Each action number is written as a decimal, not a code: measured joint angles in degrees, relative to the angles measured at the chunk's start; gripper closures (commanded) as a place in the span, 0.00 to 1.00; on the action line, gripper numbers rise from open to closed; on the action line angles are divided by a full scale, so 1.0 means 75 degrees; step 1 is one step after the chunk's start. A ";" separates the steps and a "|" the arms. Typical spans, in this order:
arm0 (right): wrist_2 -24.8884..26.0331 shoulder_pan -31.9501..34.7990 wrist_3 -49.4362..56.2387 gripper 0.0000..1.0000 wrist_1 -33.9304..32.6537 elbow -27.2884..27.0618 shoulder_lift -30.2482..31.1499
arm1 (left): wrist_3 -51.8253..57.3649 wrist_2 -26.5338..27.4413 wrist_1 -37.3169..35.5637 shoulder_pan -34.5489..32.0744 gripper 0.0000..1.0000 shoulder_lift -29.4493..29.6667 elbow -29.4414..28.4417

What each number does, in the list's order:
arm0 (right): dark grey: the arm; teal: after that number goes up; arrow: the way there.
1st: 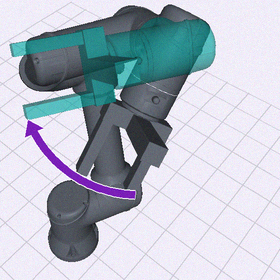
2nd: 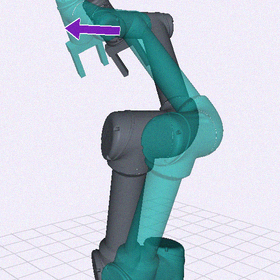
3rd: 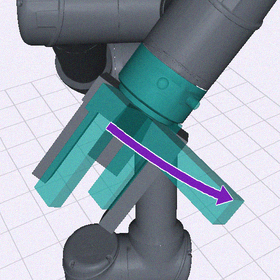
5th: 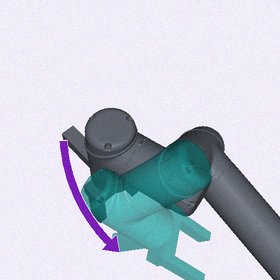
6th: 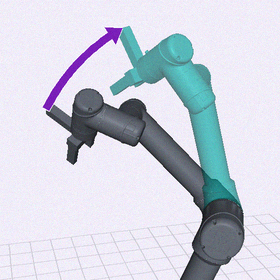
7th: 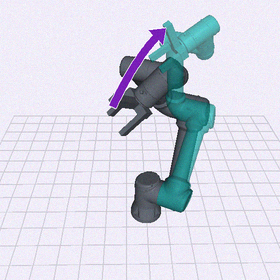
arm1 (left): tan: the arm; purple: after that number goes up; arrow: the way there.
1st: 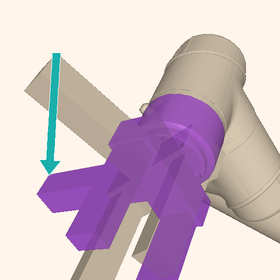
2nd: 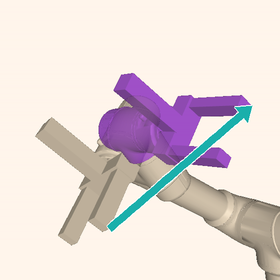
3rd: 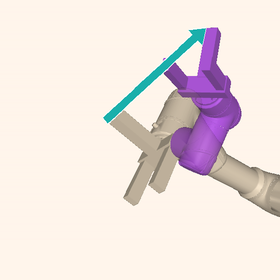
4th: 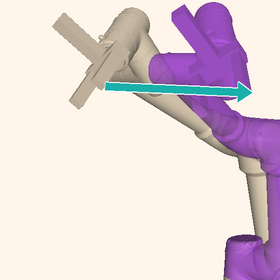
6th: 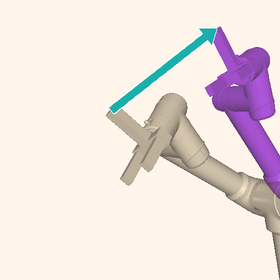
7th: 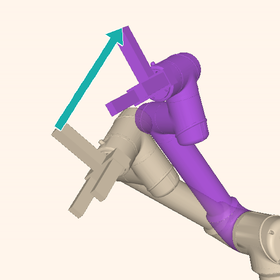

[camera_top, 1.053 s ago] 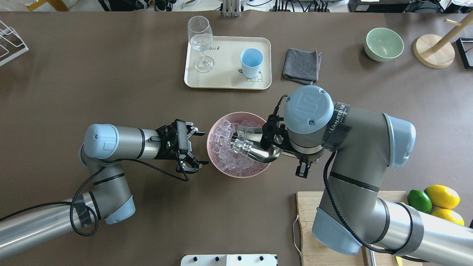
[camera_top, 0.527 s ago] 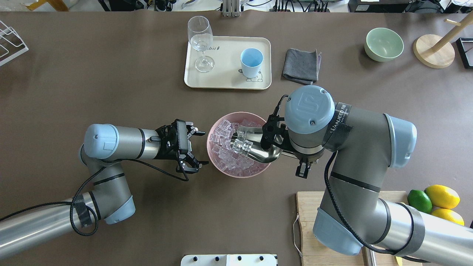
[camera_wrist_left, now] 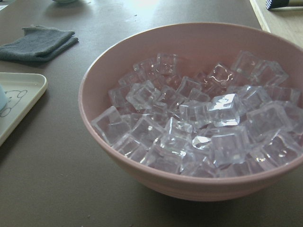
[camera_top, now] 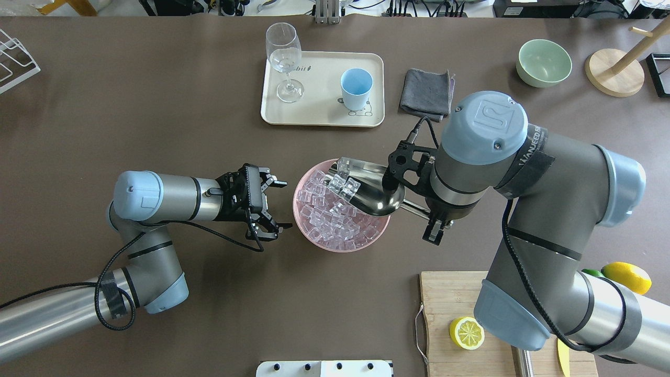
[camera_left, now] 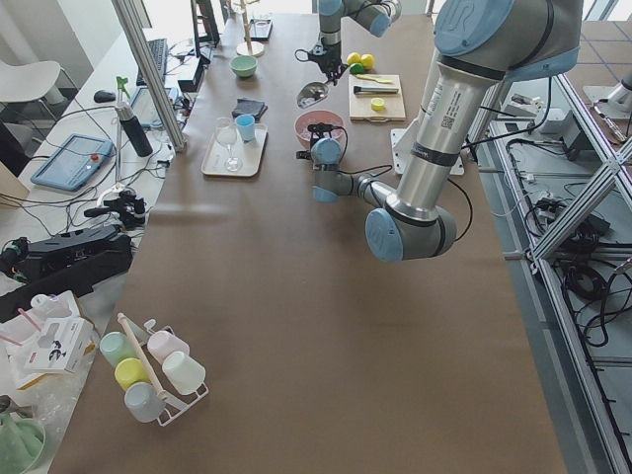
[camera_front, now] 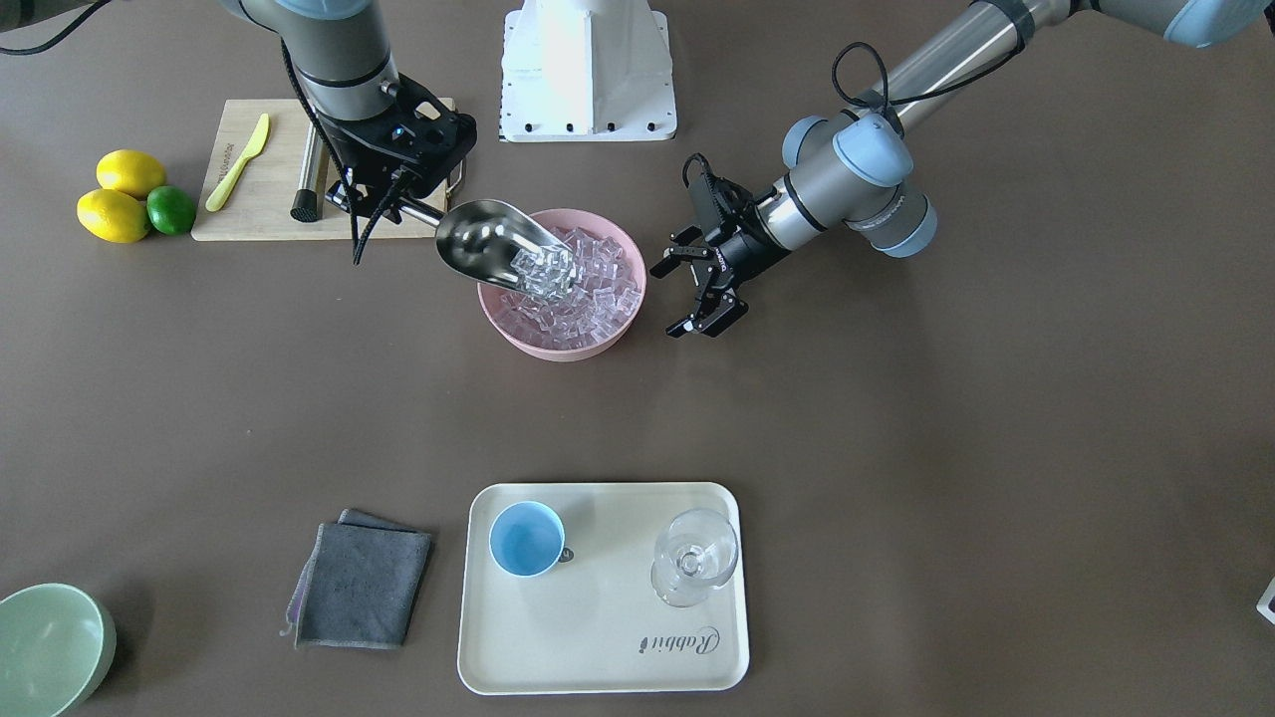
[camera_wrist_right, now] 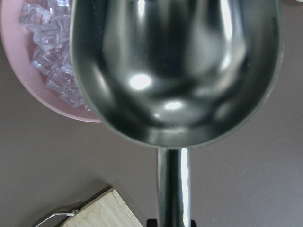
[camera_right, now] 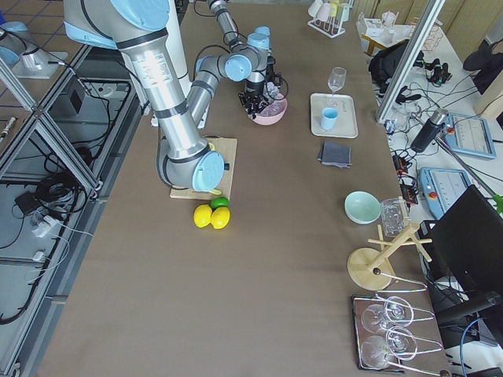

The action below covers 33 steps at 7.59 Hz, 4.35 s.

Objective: Put ice in cup with scoop

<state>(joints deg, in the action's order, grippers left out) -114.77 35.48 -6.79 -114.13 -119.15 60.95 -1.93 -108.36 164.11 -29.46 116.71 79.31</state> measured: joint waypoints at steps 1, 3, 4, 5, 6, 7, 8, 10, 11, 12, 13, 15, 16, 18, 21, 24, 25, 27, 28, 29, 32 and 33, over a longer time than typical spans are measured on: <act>-0.0023 0.0162 -0.0376 1.00 0.0004 -0.0060 -0.0001 | 0.0000 -0.0031 -0.0225 -0.0019 0.02 -0.0116 0.0249; 0.0012 0.0382 -0.1811 1.00 0.0016 -0.0128 -0.0011 | 0.0000 -0.0050 -0.0685 -0.0047 0.02 -0.0441 0.0827; 0.0042 0.0441 -0.2821 1.00 0.0069 -0.0108 -0.0015 | 0.0001 -0.0049 -0.0897 -0.0099 0.02 -0.0567 0.1053; 0.0033 0.0475 -0.3415 1.00 0.0127 0.0036 -0.0027 | 0.0007 -0.0044 -0.1237 -0.0208 0.02 -0.0816 0.1443; -0.0062 0.0495 -0.3632 1.00 0.0152 0.0264 -0.0070 | 0.0022 -0.0045 -0.1720 -0.0380 0.02 -0.1256 0.2055; -0.0221 0.0514 -0.3707 1.00 0.0153 0.0427 -0.0110 | 0.0036 -0.0047 -0.2207 -0.0612 0.02 -0.1697 0.2604; -0.0516 0.0571 -0.3727 1.00 0.0142 0.0625 -0.0193 | 0.0050 -0.0048 -0.2679 -0.0867 0.02 -0.1980 0.2942; -0.1473 0.0932 -0.3663 1.00 0.0008 0.1636 -0.0926 | 0.0067 -0.0115 -0.3325 -0.1512 0.02 -0.2478 0.3347; -0.2011 0.1151 -0.3611 1.00 -0.0021 0.2389 -0.1434 | 0.0069 -0.0312 -0.3828 -0.1853 0.02 -0.2712 0.3517; -0.2550 0.1346 -0.3586 1.00 -0.0028 0.3234 -0.1973 | 0.0070 -0.0638 -0.4425 -0.2241 0.02 -0.2862 0.3608; -0.3035 0.1477 -0.3580 1.00 -0.0030 0.3960 -0.2453 | 0.0070 -0.1047 -0.5103 -0.2691 0.02 -0.2951 0.3646; -0.4144 0.1587 -0.3643 1.00 -0.0097 0.4756 -0.2874 | 0.0070 -0.1861 -0.6582 -0.3707 0.02 -0.3167 0.3661; -0.4651 0.1631 -0.3663 1.00 -0.0255 0.4875 -0.2915 | 0.0070 -0.2213 -0.7201 -0.4180 0.02 -0.3300 0.3661; -0.5357 0.1790 -0.3675 1.00 -0.0499 0.5015 -0.2922 | 0.0071 -0.2492 -0.8102 -0.4972 0.02 -0.3579 0.3646; -0.5878 0.2080 -0.3687 1.00 -0.0554 0.5214 -0.2955 | 0.0076 -0.2850 -0.8711 -0.5829 0.02 -0.3824 0.3543; -0.6267 0.2097 -0.3736 1.00 -0.0537 0.5330 -0.3007 | 0.0076 -0.2886 -0.9463 -0.6502 0.02 -0.3935 0.3251; -0.6440 0.2086 -0.3743 1.00 -0.0527 0.5416 -0.3013 | 0.0079 -0.2887 -0.9647 -0.6805 0.02 -0.3963 0.3170; -0.6718 0.2079 -0.3747 1.00 -0.0488 0.5555 -0.3017 | 0.0082 -0.2885 -0.9751 -0.7356 0.02 -0.3987 0.2779; -0.6789 0.2079 -0.3747 1.00 -0.0480 0.5577 -0.3019 | 0.0083 -0.2893 -0.9758 -0.7617 0.02 -0.3989 0.2549; -0.6823 0.2079 -0.3747 1.00 -0.0475 0.5582 -0.3030 | 0.0089 -0.2985 -0.9756 -0.7948 0.02 -0.3974 0.2336; -0.6856 0.2093 -0.3747 1.00 -0.0454 0.5586 -0.3035 | 0.0104 -0.3380 -0.9794 -0.8642 0.02 -0.3971 0.2199; -0.6923 0.2121 -0.3741 1.00 -0.0452 0.5589 -0.3031 | 0.0100 -0.3434 -0.9803 -0.8689 0.02 -0.4055 0.2225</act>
<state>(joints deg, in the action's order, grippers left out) -166.70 51.39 -34.85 -117.52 -77.23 38.22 -1.19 -134.11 90.59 -94.62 86.30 96.00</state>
